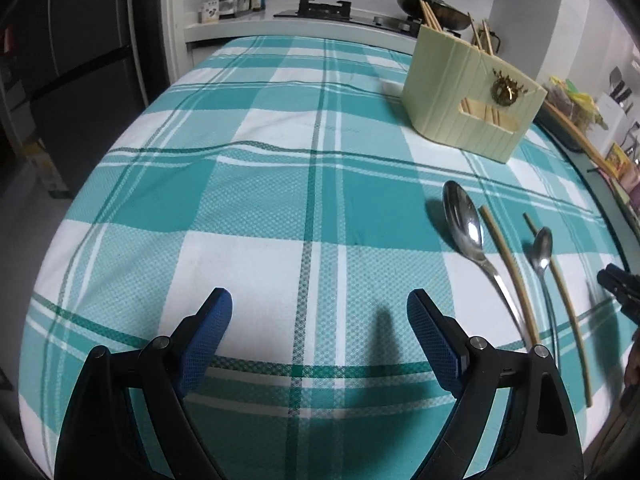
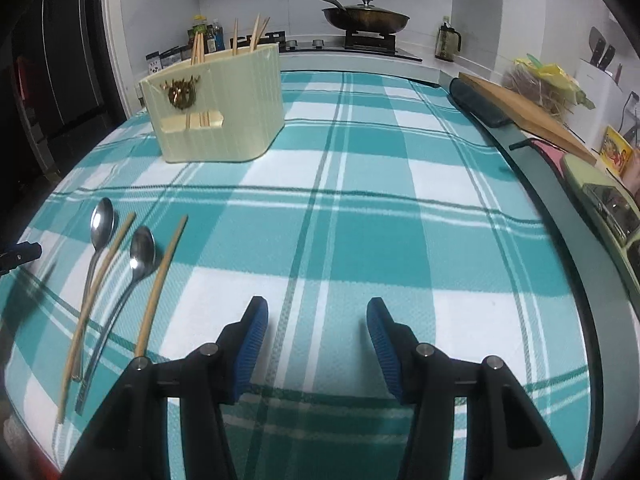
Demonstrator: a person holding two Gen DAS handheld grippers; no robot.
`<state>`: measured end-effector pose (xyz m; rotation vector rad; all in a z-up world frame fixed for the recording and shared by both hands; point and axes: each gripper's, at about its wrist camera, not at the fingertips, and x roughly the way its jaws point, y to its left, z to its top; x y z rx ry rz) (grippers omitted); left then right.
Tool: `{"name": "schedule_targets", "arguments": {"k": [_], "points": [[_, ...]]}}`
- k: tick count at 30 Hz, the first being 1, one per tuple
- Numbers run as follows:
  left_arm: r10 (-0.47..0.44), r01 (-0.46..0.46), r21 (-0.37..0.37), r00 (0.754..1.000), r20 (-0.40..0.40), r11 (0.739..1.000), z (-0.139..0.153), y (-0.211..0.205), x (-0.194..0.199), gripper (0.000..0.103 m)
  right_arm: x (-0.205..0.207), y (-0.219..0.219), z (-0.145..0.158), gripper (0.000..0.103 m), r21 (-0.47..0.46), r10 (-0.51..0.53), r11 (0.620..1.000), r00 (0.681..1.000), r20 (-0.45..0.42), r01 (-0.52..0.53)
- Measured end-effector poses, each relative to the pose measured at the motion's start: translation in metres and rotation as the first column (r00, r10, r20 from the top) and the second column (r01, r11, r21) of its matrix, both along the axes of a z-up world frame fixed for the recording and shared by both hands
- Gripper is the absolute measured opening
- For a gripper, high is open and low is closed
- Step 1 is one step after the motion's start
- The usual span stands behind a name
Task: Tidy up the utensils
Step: 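Move both open tools back over the remaining utensils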
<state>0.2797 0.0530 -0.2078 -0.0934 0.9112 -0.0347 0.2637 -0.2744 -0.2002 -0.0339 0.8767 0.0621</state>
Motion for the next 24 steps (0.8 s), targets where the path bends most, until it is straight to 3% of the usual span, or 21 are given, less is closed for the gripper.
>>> {"name": "schedule_targets", "arguments": {"k": [6, 12, 24], "points": [[0.009, -0.009, 0.052, 1.0, -0.003, 0.999, -0.009, -0.007, 0.0, 0.091, -0.001, 0.005, -0.014, 0.053, -0.015, -0.027, 1.0, 1.0, -0.01, 0.027], [-0.004, 0.006, 0.088, 1.0, -0.025, 0.996, -0.013, -0.014, 0.003, 0.1, 0.0, -0.002, -0.019, 0.053, 0.011, -0.052, 0.999, 0.998, -0.023, 0.052], [-0.008, 0.01, 0.085, 1.0, -0.028, 0.996, -0.014, -0.013, 0.003, 0.102, 0.002, 0.0, -0.019, 0.054, -0.001, -0.053, 0.999, 0.998, -0.023, 0.053]]}}
